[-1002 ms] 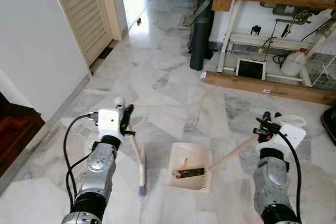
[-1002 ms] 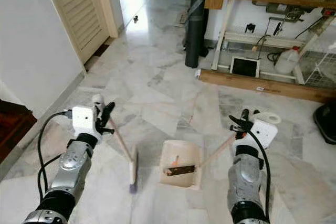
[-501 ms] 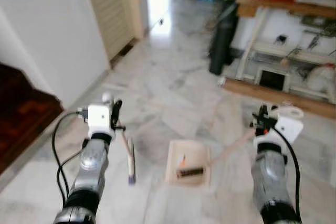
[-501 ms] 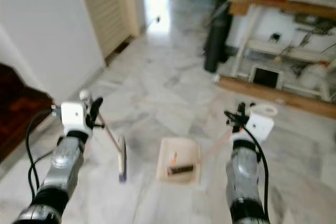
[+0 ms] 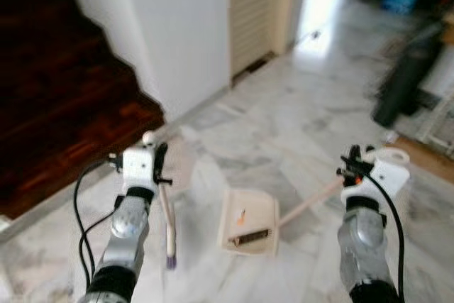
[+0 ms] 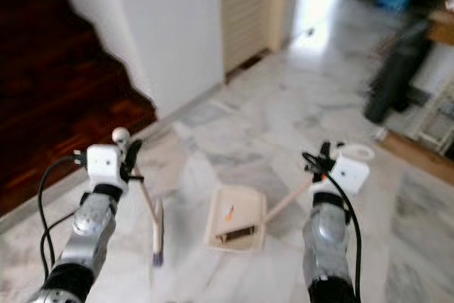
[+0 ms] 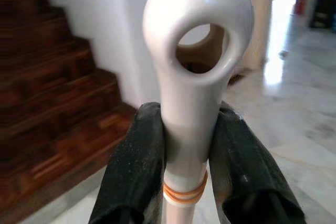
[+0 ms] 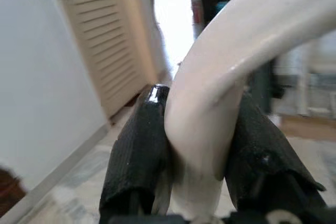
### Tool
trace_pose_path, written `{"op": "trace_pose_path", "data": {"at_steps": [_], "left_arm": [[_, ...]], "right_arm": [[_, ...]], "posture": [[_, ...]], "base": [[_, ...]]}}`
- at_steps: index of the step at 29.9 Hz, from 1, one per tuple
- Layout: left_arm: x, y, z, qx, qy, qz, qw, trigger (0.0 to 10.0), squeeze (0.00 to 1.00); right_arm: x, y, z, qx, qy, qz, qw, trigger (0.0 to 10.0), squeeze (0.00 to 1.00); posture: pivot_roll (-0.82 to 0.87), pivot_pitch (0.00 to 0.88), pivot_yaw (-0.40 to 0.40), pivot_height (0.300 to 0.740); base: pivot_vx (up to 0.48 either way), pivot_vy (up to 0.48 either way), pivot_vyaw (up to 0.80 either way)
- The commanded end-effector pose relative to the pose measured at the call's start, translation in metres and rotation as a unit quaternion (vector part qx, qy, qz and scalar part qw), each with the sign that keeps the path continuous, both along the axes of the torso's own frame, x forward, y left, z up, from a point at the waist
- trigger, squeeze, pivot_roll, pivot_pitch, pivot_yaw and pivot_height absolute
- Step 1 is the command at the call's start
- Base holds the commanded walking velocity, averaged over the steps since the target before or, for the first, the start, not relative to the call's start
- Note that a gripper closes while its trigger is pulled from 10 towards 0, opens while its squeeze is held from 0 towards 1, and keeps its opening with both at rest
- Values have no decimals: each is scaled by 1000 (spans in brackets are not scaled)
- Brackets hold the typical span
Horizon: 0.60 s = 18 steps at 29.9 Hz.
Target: Sweep floor
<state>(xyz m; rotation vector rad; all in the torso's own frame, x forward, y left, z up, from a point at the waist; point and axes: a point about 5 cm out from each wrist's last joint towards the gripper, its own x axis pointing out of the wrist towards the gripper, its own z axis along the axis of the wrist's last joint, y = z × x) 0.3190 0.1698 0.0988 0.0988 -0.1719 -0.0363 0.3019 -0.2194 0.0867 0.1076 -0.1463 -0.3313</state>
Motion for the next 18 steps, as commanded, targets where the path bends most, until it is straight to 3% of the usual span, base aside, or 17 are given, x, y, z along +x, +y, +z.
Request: {"op": "trace_pose_path", "data": {"at_steps": [1, 18], "left_arm": [[2, 7, 10, 6, -19, 13, 1000, 10000, 0], [-9, 6, 2, -3, -6, 31, 1000, 10000, 0]], "right_arm": [[9, 10, 18, 1, -37, 17, 999, 10000, 0], [8, 11, 19, 1, -26, 28, 999, 10000, 0]], "posture": [[9, 0, -7, 740], [13, 0, -39, 740]], "base": [[0, 0, 800], [0, 0, 800]]}}
